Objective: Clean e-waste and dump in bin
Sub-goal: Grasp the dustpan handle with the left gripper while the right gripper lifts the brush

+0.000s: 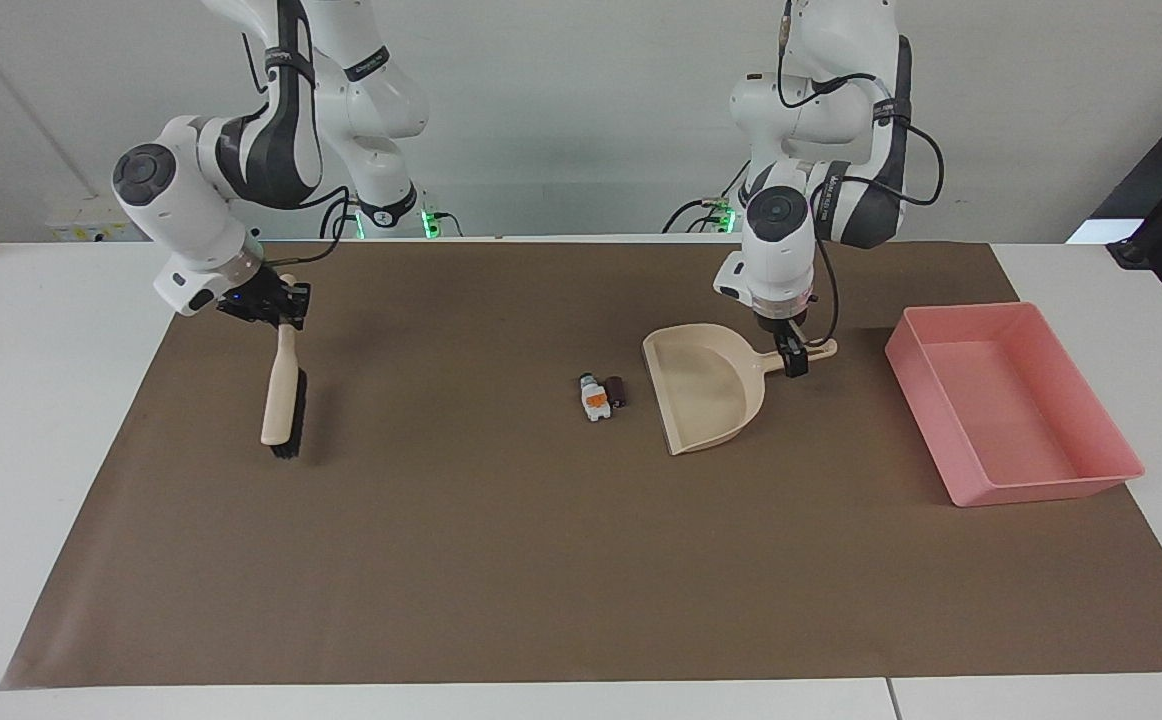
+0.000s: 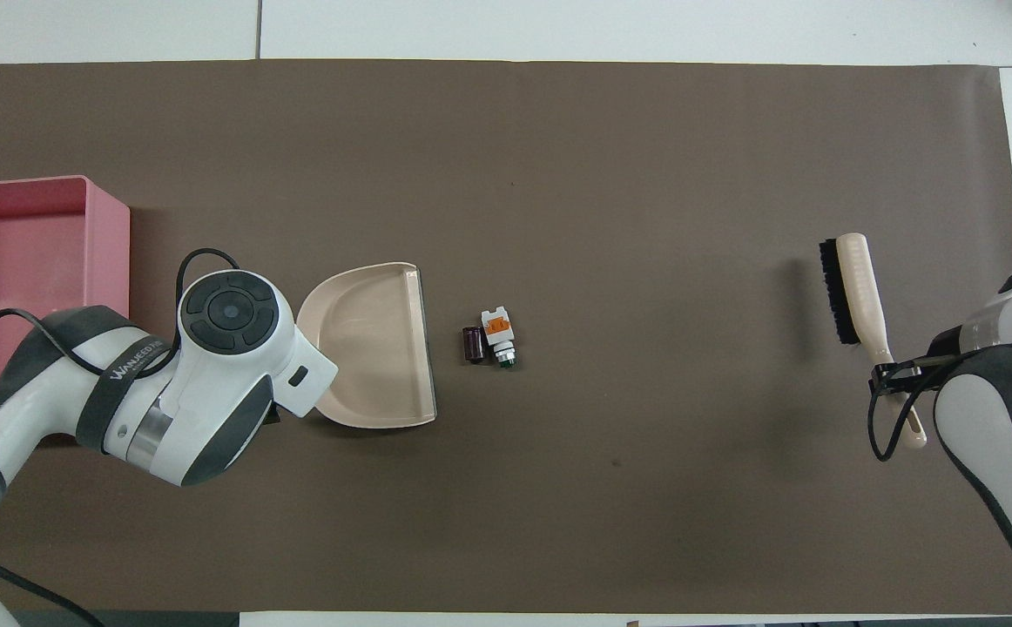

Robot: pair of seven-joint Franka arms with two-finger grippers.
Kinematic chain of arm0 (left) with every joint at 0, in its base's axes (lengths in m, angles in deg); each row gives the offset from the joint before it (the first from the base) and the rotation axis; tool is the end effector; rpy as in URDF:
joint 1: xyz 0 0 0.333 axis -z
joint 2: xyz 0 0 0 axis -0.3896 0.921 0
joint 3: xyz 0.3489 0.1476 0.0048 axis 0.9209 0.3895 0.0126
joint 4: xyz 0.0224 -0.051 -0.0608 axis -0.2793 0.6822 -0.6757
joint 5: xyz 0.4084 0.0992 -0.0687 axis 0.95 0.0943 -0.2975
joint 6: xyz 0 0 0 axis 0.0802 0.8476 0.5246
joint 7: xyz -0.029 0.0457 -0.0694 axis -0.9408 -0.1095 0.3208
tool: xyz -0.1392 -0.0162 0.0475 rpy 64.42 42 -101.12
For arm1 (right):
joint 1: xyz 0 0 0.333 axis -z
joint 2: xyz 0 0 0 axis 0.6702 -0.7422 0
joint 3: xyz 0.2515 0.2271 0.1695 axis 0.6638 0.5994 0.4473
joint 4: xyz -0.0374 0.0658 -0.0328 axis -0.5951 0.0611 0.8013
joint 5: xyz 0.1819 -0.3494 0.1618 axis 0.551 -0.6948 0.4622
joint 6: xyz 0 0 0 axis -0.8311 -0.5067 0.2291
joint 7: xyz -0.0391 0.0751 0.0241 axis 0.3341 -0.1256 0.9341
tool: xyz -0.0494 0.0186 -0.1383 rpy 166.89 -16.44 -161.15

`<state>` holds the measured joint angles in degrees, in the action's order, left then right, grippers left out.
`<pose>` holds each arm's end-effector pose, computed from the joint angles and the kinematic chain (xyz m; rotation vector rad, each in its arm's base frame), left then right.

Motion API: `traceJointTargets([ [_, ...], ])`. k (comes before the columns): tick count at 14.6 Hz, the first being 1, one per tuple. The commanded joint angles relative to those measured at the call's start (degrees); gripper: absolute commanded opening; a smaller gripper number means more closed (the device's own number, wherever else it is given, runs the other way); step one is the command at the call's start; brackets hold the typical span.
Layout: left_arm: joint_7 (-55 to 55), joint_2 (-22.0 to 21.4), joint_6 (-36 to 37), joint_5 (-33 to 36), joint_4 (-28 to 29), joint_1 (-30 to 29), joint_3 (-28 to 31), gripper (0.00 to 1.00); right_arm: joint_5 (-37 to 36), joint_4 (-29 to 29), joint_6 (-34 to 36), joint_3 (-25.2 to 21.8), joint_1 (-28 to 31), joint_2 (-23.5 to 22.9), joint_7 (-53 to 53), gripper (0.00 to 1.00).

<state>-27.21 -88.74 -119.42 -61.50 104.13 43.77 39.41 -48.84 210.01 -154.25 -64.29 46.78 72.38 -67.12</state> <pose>0.4855 -0.1869 0.3495 -2.1613 1.9755 0.3768 0.4813 -0.0436 0.4202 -3.0837 -0.1260 0.2941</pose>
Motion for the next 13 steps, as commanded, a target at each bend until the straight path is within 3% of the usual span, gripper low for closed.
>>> traceJointTargets([
  [1, -2.3, -0.9, -2.1, 1.4, 2.7, 0.9, 0.7, 0.96, -0.2, -2.7, 2.4, 0.5, -9.1, 0.4, -7.3, 0.0],
  [4, -3.9, -1.0, -2.6, 1.6, 3.2, 1.7, 0.8, 0.71, -0.3, -3.0, 1.4, 0.6, -20.2, 0.2, -18.0, 0.0],
  [7, -5.1, -0.7, -5.1, 1.6, 2.7, 1.7, 0.8, 0.42, -0.3, -5.4, 1.0, 0.6, -27.8, -3.9, -22.7, 0.0],
  [8, -5.1, -0.6, -5.1, 1.7, 2.2, 1.6, 0.8, 0.36, -0.3, -6.3, 0.5, 0.6, -30.3, -5.2, -25.9, 0.0],
  [9, -5.1, -0.6, -5.0, 1.7, 1.5, 1.5, 0.8, 0.23, -0.3, -7.1, 0.1, 0.6, -32.6, -6.4, -27.8, 0.0],
  [13, -4.8, -0.2, -4.9, 1.7, 0.3, 1.3, 0.8, 0.05, -0.5, -8.0, -3.3, 0.7, -37.7, -8.4, -35.6, 0.0],
])
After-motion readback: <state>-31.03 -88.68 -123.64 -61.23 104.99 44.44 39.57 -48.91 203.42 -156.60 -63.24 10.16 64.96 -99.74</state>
